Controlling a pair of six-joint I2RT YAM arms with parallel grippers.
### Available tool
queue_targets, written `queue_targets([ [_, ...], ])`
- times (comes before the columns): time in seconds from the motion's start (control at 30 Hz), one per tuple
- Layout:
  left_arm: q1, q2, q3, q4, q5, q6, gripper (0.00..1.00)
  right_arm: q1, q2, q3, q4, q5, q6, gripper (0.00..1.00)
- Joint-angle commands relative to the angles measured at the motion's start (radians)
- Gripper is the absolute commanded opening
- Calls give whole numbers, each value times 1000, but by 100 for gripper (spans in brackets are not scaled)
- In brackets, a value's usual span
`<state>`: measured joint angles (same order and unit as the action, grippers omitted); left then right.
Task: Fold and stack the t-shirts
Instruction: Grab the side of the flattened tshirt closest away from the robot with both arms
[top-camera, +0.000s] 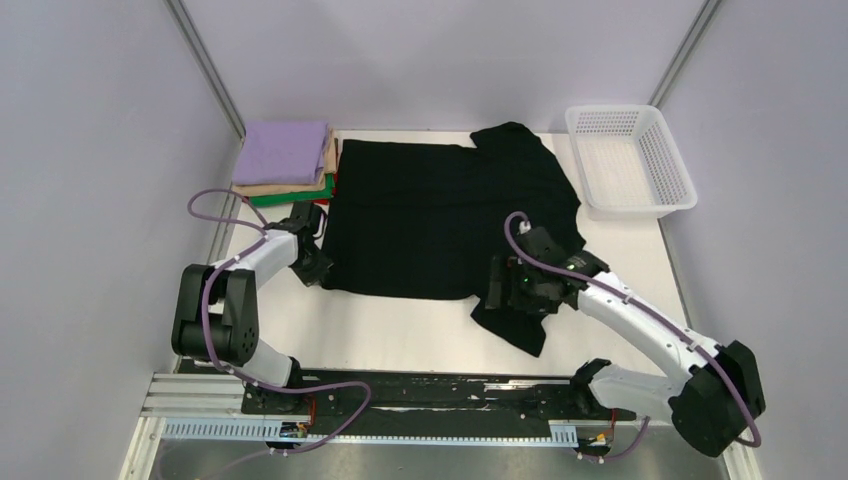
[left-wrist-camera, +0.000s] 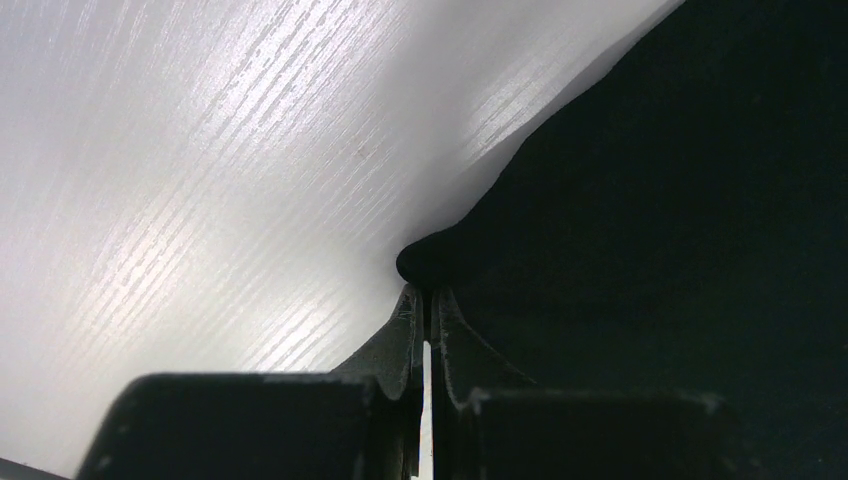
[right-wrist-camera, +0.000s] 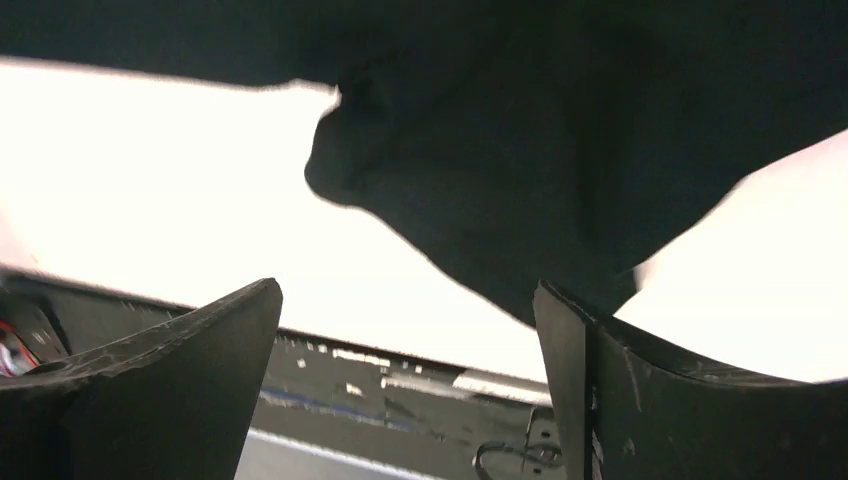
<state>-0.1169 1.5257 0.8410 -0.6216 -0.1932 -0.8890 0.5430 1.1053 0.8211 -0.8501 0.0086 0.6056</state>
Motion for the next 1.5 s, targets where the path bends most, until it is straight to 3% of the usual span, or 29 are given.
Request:
queue_targets([
  [0.0, 4, -42, -26, 31, -26, 44, 0, 140, 82, -31, -73, -35, 154, 97],
  [0.27, 5, -52, -30, 38, -3, 56, 0, 186, 235, -77, -21, 44, 266, 87],
  [0.83, 5, -58, -25, 33, 5, 54, 0, 124, 196, -146, -12, 98, 334, 73],
  [1.0, 5, -58, -24, 30, 6, 51, 0, 124, 227, -171, -1, 82, 351, 58],
  [1.17, 5, -69, -31, 24, 5, 49, 0, 126, 214, -199, 4, 60, 377, 32],
  [1.3, 5, -88, -45, 15, 8, 48, 0, 127, 194, -222, 1, -22, 382, 18],
  [1.47, 3, -144, -72, -34, 15, 40, 0, 203, 147, -204, -102, -117, 416, 11],
])
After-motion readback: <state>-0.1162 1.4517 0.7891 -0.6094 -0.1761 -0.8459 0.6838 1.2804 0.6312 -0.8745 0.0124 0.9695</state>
